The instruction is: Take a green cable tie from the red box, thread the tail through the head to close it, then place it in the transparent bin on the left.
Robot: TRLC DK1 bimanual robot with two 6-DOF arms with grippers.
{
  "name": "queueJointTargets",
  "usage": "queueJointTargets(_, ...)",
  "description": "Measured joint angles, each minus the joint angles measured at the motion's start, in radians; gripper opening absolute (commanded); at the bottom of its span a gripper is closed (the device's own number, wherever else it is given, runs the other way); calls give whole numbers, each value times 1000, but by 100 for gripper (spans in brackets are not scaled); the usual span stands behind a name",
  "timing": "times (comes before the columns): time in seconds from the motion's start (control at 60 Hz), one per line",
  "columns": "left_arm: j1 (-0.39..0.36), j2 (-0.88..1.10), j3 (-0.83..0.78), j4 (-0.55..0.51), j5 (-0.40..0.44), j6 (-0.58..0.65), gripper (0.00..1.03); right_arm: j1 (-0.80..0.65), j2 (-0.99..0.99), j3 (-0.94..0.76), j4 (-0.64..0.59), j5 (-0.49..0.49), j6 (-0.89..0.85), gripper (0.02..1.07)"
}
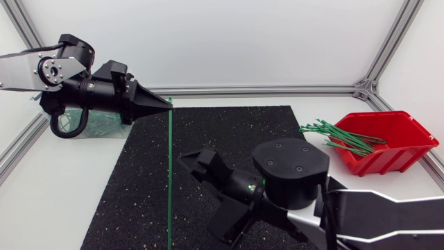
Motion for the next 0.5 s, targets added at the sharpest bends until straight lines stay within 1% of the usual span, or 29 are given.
queueJointTargets(0.183,1,60,72,-52,0,8,3,0,18,-27,92,-71,-72,102)
queueJointTargets(0.217,1,75,90,-84,0,26,3,0,26,-29,109,-79,-84,102)
queueJointTargets(0.3,1,121,142,-219,-12,112,3,0,53,-29,145,-101,-106,102)
queueJointTargets(0.4,0,172,194,-353,-20,218,3,1,82,-34,173,-116,-118,100)
queueJointTargets(0.5,0,201,222,-422,-21,294,3,11,114,-42,202,-131,-132,99)
